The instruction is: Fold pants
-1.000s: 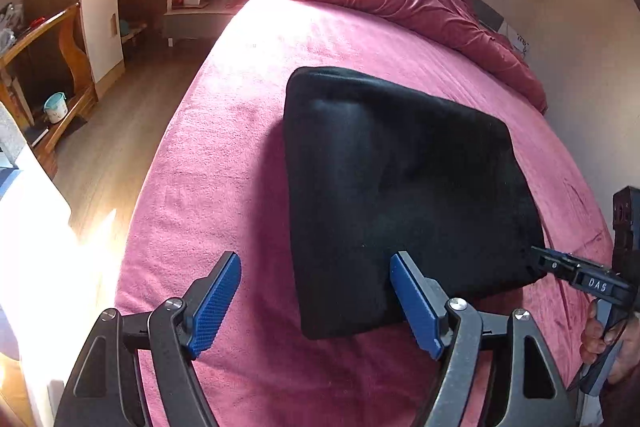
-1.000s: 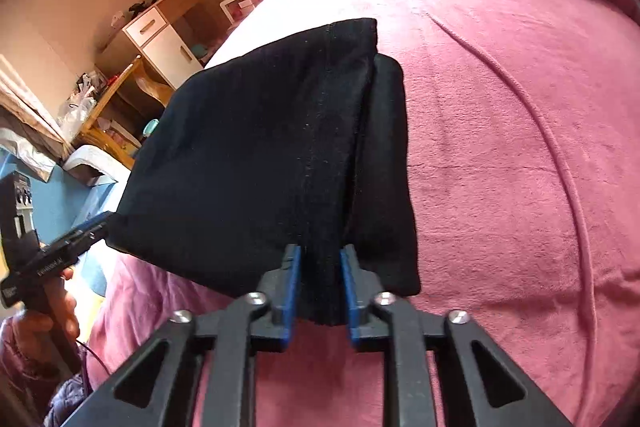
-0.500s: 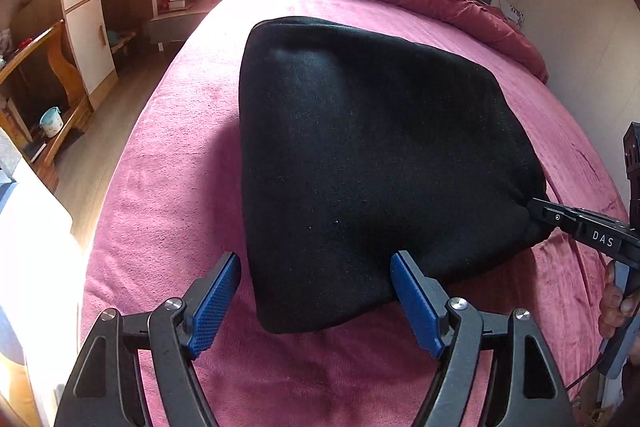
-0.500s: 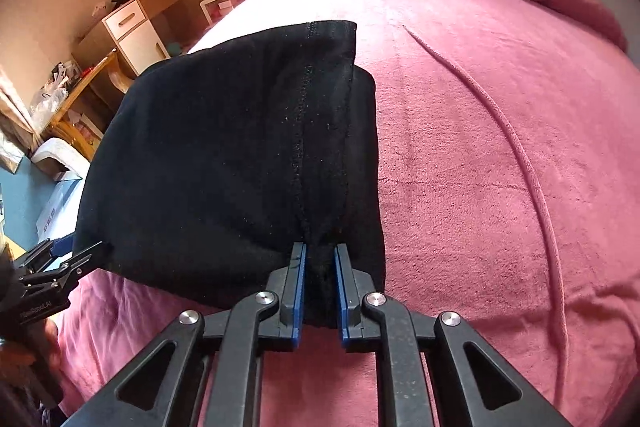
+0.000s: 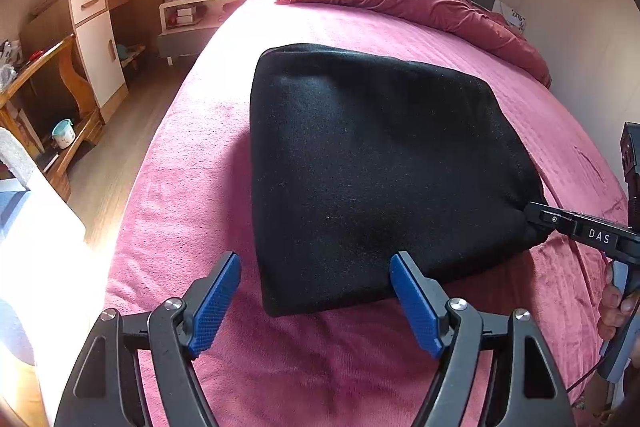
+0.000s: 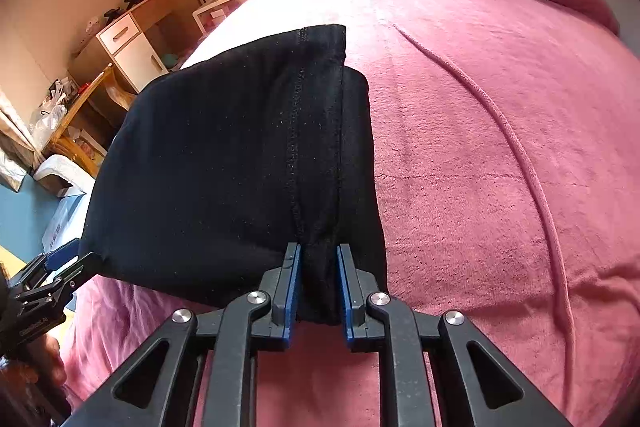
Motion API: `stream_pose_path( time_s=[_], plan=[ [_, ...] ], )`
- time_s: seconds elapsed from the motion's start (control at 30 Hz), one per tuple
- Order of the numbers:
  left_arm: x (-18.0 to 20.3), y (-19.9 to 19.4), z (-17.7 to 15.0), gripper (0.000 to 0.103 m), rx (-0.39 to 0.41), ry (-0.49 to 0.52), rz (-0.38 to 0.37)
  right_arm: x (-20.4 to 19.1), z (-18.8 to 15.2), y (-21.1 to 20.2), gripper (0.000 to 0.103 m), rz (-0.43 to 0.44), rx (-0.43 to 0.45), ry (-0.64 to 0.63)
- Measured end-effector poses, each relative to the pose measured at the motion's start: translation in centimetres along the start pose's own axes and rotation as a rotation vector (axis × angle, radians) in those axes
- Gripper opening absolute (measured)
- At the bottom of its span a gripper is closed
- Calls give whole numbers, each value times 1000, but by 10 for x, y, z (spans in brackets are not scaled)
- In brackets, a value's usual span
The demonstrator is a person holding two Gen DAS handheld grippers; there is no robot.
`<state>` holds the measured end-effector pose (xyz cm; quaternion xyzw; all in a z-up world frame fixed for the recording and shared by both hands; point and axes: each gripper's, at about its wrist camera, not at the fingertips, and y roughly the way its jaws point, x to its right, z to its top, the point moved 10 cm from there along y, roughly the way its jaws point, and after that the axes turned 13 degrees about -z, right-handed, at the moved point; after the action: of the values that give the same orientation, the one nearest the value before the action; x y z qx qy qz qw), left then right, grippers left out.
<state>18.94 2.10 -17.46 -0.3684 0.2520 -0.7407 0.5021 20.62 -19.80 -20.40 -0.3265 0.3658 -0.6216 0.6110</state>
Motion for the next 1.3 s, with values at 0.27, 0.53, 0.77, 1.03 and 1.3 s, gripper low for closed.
stream_pose_path(
  time_s=[0.27,0.53,0.77,1.03,1.3],
  plan=[
    [1,-12,-3,79,19,0,9,1,0,-4,20,-27,-4,26],
    [5,-43,-6,79,75,-4,35,5,-7,-30,55,-130,48,18],
    [16,-86,-16,79,167,-40,29,-13,-36,-71,68,-205,128,18],
    [23,-111,-32,79,205,-63,51,-39,-57,-113,75,-252,227,-12],
    [23,-118,-39,79,201,-51,134,-48,-63,-131,76,-274,285,-41]
  ],
)
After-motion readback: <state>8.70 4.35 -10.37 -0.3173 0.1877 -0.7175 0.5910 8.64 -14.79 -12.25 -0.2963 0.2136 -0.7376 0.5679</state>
